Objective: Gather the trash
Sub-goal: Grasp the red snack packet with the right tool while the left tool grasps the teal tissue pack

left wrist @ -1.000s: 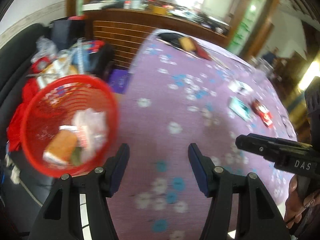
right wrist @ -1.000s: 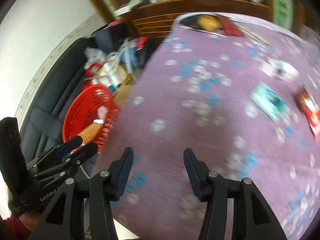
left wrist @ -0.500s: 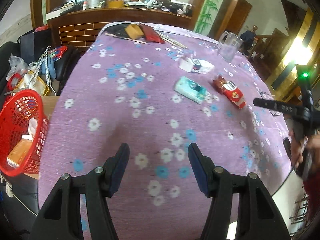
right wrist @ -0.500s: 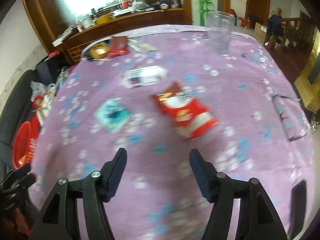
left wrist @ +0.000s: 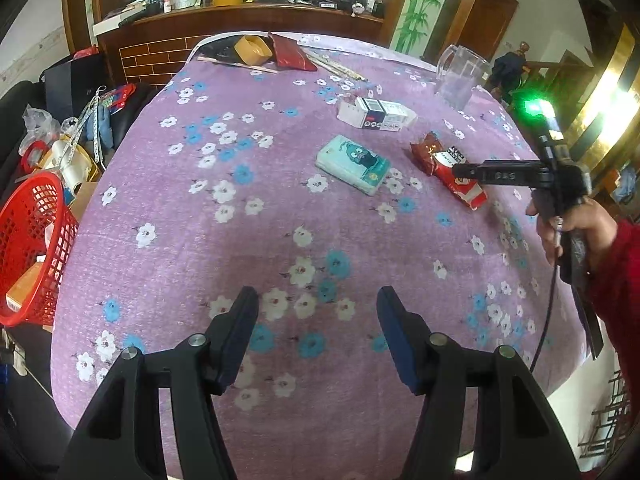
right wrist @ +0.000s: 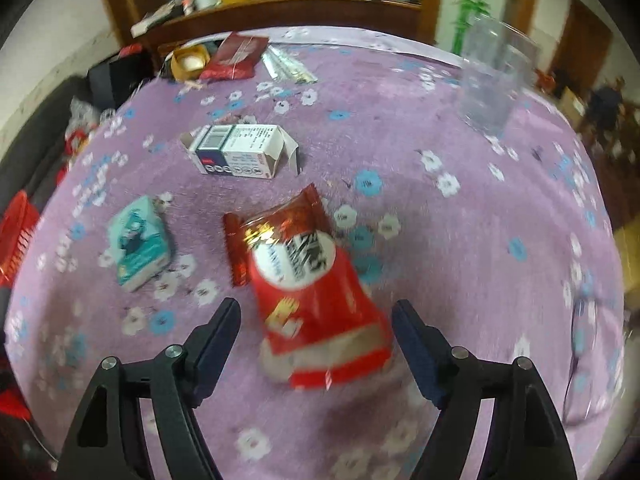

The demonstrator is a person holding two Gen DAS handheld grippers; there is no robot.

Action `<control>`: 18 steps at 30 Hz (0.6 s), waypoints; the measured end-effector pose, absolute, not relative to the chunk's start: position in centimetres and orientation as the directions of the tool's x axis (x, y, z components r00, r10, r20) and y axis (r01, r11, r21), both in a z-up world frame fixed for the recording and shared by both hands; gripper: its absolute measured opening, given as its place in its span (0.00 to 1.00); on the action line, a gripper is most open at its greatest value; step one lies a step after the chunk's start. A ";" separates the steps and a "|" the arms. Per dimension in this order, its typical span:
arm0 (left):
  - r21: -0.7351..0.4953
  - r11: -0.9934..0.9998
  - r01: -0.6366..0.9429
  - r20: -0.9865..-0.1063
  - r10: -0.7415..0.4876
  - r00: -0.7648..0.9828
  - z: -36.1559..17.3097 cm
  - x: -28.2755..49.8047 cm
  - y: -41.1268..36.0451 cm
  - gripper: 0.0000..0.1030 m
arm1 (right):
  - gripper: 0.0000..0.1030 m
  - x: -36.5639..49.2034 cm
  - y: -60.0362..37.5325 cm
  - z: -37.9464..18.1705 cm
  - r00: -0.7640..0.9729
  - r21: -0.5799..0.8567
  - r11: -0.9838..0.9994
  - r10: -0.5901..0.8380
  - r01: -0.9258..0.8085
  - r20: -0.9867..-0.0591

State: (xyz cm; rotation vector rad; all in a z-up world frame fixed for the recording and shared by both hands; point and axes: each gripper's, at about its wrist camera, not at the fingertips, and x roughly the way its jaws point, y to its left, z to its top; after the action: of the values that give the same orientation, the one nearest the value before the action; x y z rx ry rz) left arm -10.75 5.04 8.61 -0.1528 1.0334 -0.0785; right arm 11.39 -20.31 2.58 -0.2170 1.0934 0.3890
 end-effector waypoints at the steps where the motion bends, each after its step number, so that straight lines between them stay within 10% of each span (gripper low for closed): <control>1: -0.166 0.986 -0.010 -0.850 -0.138 0.509 8.6 -10.4 4.8 0.59 | 0.79 11.7 -20.2 2.2 0.386 0.029 0.907 0.208 -0.421 -0.899; 13: -0.199 0.980 0.010 -0.861 -0.180 0.476 8.3 -3.3 1.8 0.67 | 0.37 7.6 -19.3 3.3 0.346 0.104 0.882 0.286 -0.459 -0.894; 18: -0.305 0.948 -0.093 -0.872 -0.239 0.427 7.1 1.4 1.4 0.67 | 0.36 4.5 -21.1 5.2 0.387 0.167 0.896 0.337 -0.411 -0.858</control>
State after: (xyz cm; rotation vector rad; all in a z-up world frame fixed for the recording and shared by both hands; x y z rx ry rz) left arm 1.37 1.39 7.11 -0.3294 1.1321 -0.0933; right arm 4.49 -21.06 5.25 -0.0765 1.0731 0.4766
